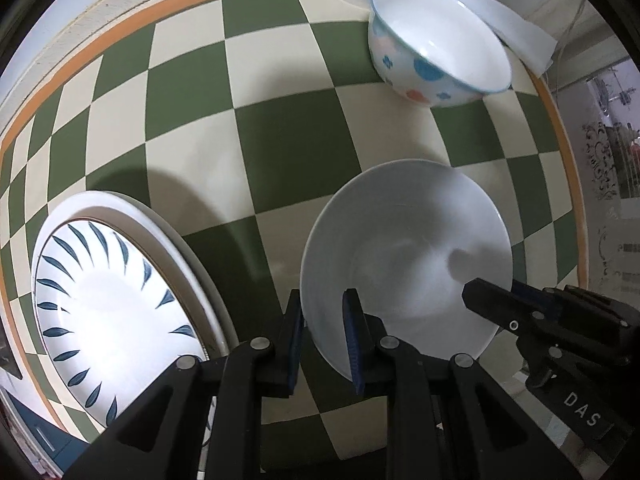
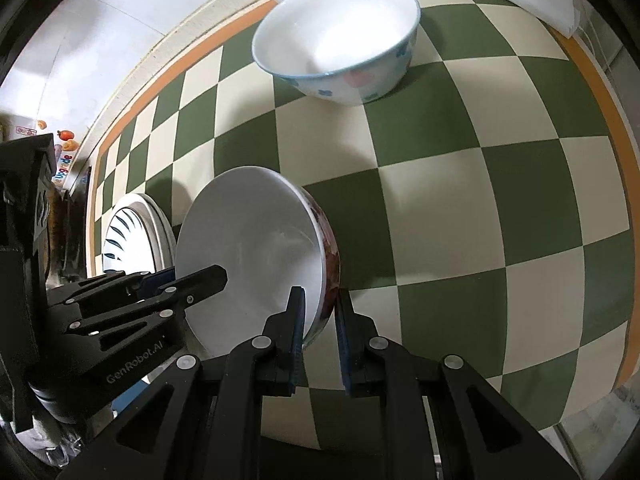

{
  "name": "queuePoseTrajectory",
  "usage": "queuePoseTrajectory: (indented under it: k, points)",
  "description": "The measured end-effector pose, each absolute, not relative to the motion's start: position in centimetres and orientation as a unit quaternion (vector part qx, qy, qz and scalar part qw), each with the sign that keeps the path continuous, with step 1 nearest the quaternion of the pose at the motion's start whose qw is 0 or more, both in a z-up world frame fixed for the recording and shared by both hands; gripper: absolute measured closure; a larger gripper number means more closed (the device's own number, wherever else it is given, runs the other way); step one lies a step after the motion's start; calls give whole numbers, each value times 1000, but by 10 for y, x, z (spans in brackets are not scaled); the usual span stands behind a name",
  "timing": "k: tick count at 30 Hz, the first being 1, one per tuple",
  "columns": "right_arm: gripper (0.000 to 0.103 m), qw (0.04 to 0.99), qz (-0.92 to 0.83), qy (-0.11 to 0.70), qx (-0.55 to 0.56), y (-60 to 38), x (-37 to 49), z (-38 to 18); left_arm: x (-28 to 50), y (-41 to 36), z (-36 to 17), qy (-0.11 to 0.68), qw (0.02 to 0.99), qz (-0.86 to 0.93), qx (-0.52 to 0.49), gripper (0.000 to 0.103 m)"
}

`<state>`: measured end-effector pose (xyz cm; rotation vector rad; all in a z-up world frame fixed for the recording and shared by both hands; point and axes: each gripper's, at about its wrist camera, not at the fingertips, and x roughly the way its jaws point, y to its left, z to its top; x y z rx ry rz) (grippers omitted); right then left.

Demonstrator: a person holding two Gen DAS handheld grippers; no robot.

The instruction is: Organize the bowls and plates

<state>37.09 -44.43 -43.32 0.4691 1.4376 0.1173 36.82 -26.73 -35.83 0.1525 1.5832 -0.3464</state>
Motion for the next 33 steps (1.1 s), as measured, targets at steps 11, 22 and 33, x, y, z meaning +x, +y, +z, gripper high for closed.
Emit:
queuePoseTrajectory:
  k: [11,22,33]
  points:
    - [83,708,61,667,224,-443,376,-443,368,-277,-352,708,685,-150,80,86]
    - [55,743,49,595,303,-533,399,-380,435,-275,-271,655,737,-162,33,73]
    - [56,740,32,604,295,-563,500,-422,525,-339,-345,699,694,-168,39,73]
